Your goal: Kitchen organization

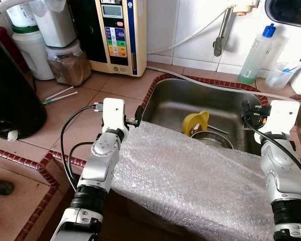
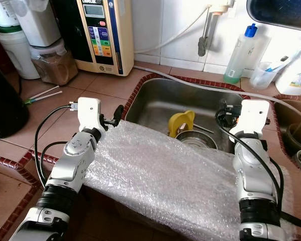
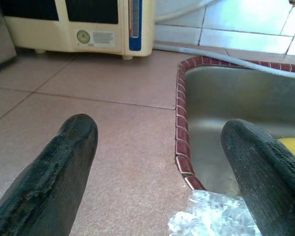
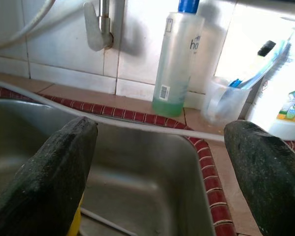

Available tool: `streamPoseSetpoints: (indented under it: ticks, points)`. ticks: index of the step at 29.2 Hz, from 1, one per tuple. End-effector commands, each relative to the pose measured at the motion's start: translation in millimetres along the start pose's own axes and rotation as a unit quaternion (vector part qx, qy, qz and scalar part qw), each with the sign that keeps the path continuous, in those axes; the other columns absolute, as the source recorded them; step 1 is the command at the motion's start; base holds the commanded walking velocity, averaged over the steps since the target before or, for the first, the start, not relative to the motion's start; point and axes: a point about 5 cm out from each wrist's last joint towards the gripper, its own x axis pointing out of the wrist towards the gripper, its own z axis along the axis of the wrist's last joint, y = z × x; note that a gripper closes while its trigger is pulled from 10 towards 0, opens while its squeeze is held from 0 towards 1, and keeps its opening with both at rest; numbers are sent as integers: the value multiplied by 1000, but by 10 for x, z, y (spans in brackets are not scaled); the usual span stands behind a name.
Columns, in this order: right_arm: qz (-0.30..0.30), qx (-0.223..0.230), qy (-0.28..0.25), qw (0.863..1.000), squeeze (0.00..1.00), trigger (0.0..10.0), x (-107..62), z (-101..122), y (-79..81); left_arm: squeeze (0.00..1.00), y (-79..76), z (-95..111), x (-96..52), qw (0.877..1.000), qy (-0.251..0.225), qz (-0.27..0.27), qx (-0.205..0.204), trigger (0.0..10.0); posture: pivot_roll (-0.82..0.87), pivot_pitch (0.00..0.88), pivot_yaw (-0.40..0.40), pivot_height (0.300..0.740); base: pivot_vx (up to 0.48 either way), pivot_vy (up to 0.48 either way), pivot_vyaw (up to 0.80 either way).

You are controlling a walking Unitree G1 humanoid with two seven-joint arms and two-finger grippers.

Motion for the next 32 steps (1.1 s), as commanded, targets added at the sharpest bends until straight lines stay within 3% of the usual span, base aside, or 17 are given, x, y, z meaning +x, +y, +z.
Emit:
streamPoseSetpoints:
  ticks: [1,12,15,17,32]
  points:
    - [2,6,-13,1000,0,10000,9,83,16,0,-7,35,-14,1000,-5,-2,-3,10000,-54,0,16,740,0,0,0]
    - [7,20,-24,1000,0,10000,-17,109,148,0,26,23,-56,1000,-7,4,3,10000,-54,0,20,740,0,0,0]
    - [57,34,-29,997,0,10000,-78,113,335,0,25,36,-86,1000,-17,3,8,10000,-49,0,17,740,0,0,0]
    - [65,36,-29,997,0,10000,-94,111,368,0,31,42,-95,1000,-19,4,10,10000,-47,0,16,740,0,0,0]
    - [70,32,-18,997,0,10000,-96,84,419,0,42,25,-87,1000,-5,6,7,10000,-44,0,16,740,0,0,0]
